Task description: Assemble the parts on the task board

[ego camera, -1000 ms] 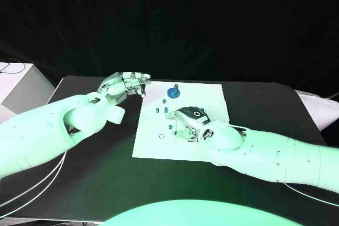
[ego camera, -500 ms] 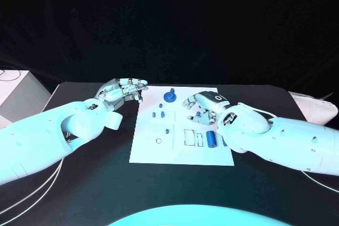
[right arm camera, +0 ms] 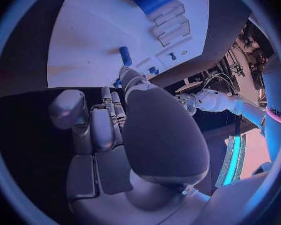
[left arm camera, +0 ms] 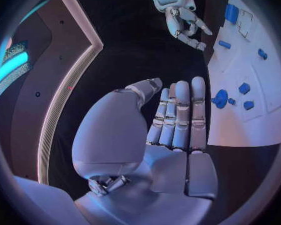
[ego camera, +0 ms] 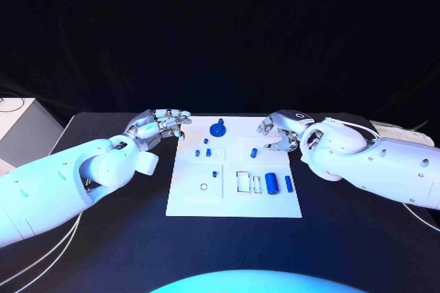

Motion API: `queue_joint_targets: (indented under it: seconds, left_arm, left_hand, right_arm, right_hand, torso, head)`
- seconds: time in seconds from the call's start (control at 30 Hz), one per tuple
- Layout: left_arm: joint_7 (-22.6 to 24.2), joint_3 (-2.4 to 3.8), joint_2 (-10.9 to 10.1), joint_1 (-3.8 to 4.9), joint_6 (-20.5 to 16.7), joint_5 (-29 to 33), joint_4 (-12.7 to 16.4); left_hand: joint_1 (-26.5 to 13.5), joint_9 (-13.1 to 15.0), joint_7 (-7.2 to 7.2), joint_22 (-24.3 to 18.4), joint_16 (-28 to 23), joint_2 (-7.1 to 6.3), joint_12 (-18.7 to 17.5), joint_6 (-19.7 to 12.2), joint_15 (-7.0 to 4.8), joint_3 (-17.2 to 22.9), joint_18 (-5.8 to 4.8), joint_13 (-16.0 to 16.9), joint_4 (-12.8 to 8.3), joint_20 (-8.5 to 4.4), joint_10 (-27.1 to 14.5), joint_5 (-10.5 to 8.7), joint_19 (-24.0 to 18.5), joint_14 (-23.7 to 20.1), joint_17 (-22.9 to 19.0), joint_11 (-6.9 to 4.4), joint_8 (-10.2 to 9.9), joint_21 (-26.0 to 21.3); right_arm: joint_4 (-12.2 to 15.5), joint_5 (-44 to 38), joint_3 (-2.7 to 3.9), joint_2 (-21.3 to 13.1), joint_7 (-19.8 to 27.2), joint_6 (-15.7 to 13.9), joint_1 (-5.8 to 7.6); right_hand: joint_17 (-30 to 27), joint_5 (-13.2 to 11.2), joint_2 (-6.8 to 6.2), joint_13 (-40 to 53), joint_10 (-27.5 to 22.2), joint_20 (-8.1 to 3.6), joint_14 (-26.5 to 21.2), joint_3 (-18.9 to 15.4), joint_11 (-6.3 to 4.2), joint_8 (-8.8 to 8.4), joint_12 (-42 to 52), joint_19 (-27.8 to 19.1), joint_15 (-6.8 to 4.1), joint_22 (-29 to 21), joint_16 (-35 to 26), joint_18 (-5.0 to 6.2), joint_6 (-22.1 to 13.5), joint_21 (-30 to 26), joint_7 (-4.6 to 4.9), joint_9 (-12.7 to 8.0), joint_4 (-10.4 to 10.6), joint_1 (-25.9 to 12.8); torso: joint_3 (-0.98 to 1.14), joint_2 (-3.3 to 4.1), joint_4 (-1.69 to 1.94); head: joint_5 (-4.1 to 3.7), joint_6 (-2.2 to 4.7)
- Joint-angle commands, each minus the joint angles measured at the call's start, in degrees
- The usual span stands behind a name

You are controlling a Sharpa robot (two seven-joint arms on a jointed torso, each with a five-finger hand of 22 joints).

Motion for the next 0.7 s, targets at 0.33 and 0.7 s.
queue_joint_targets:
  seconds: [0.33, 0.7]
  left_arm:
    - [0.18, 0.05, 0.08, -0.20, 0.89, 0.48, 0.05]
    - [0.12, 0.05, 0.04, -0.21, 0.96, 0.48, 0.09]
  left_hand:
    - [0.46, -0.07, 0.26, -0.05, -0.25, -0.02, 0.39, -0.27, 0.30, -0.23, 0.85, 0.06, 0.06, 0.05, -0.43, 0.38, 0.37, 0.06, -0.07, -0.14, -0.04, -0.38]
    - [0.55, -0.07, 0.26, -0.13, -0.32, 0.00, 0.45, -0.28, 0.30, -0.25, 0.85, 0.07, 0.08, 0.04, -0.47, 0.39, 0.43, 0.06, -0.10, -0.14, -0.03, -0.49]
  right_arm:
    - [-2.99, -1.05, -0.27, 2.68, 1.45, 5.16, -1.08]
    - [-4.20, -1.45, -0.50, 4.71, 1.80, 5.44, -2.37]
  right_hand:
    - [0.23, 0.67, 0.95, 0.23, 0.85, 0.17, 0.50, -0.70, -0.33, 0.62, 0.79, 0.41, -0.17, 0.67, 0.67, -0.21, 0.66, 0.18, -0.12, -0.04, -0.04, -0.02]
    - [0.26, 1.48, 1.32, 0.18, 3.53, -0.20, 0.53, 1.53, -0.84, 1.79, 1.92, 0.68, -0.60, 1.41, 0.94, -0.31, 2.93, 0.65, 0.80, 0.06, 0.01, 0.01]
  torso:
    - [-0.15, 0.01, 0.17]
    - [-0.17, 0.00, 0.18]
  head:
    - [0.06, -0.34]
    - [0.22, -0.79]
